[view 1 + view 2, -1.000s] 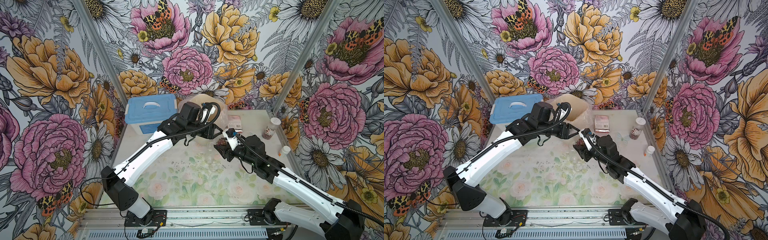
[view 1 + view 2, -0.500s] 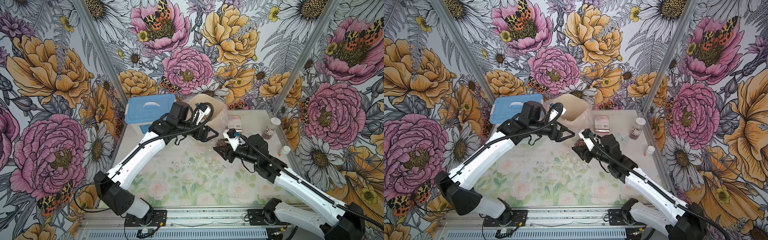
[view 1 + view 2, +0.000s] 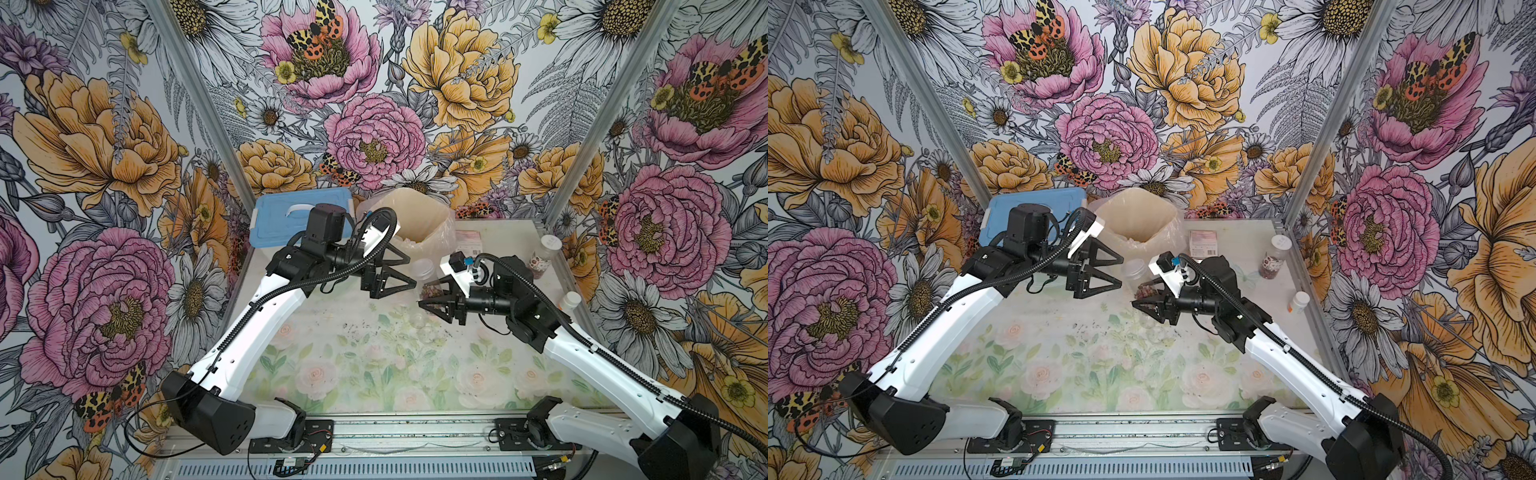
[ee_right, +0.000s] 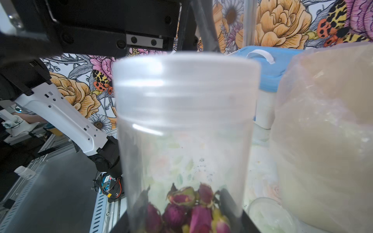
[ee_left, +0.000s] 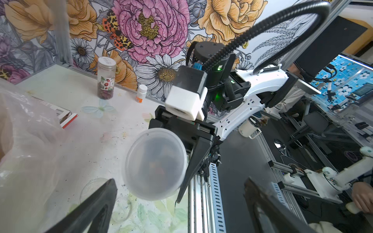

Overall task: Empty the moldy dried flower tea in the jars
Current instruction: Unscrew the lid from the jar.

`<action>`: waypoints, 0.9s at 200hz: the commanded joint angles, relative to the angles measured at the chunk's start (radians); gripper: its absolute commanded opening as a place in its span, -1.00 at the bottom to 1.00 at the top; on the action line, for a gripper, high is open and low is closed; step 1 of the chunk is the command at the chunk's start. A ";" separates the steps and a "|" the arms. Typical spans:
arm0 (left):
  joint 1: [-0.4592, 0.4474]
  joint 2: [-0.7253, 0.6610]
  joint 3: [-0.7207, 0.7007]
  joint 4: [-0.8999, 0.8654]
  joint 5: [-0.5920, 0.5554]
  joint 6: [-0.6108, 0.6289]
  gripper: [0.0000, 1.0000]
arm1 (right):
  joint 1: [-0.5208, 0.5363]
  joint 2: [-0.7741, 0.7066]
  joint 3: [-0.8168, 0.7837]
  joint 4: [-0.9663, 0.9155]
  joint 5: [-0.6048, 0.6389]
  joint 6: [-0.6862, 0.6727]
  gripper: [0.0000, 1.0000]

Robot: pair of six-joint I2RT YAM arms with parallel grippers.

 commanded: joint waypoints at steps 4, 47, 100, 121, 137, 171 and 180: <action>0.002 0.041 -0.003 0.020 0.097 0.042 0.97 | 0.009 0.008 0.031 0.013 -0.062 0.015 -1.00; -0.010 0.086 0.017 0.020 0.093 0.034 0.92 | 0.018 0.017 0.033 0.013 -0.066 0.014 -1.00; -0.010 0.122 0.038 0.019 0.085 0.004 0.51 | 0.020 0.023 0.031 0.013 -0.061 0.012 -1.00; -0.012 0.138 0.044 0.019 0.083 -0.014 0.31 | 0.020 0.023 0.029 0.013 -0.060 0.012 -1.00; -0.015 0.142 0.047 0.020 0.078 -0.024 0.19 | 0.020 0.021 0.027 0.013 -0.056 0.012 -1.00; -0.019 0.131 0.057 0.020 -0.033 -0.064 -0.01 | 0.020 0.014 0.016 0.013 -0.010 0.001 -1.00; -0.024 0.127 0.062 0.019 -0.080 -0.084 -0.14 | 0.021 0.011 0.012 0.013 0.015 -0.004 -1.00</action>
